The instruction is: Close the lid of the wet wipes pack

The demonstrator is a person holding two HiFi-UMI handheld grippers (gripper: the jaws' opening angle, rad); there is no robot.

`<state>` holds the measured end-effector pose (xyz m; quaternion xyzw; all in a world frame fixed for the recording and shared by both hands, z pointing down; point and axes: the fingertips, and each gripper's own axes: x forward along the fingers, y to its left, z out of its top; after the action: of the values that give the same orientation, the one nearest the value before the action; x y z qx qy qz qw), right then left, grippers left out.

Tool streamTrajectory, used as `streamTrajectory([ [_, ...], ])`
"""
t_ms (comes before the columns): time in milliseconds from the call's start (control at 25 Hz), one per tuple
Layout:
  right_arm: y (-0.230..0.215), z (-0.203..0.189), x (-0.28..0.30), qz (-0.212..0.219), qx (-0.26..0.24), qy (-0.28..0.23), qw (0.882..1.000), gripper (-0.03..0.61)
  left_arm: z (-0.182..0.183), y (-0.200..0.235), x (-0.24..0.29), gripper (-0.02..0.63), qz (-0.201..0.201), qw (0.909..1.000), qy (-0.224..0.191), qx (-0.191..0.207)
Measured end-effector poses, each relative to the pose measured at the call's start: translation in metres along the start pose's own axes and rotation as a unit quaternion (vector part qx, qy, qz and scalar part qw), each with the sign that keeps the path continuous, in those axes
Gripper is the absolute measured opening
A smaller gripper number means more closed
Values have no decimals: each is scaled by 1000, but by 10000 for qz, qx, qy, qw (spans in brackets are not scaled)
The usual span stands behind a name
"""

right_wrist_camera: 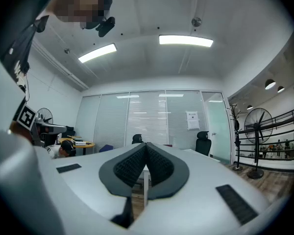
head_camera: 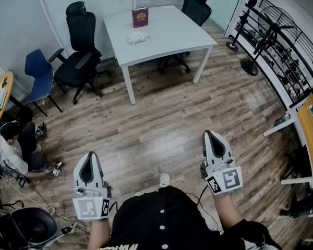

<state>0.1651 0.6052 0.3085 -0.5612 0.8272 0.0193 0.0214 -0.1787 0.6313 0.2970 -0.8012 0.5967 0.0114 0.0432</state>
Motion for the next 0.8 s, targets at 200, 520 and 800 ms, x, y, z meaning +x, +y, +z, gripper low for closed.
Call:
streamTrajectory([
  [200,1,5,6,79,-32,22,10000,28,2,1,2,15,41,10000,19,-2],
  [520,1,9,-1,47,329,-233,9992,29,2,1,0,14,106,9999,49,31],
  [800,-2,7,3,-1,449,-293,9986,78,-1,-1,2,15,48,9999,142,-7],
])
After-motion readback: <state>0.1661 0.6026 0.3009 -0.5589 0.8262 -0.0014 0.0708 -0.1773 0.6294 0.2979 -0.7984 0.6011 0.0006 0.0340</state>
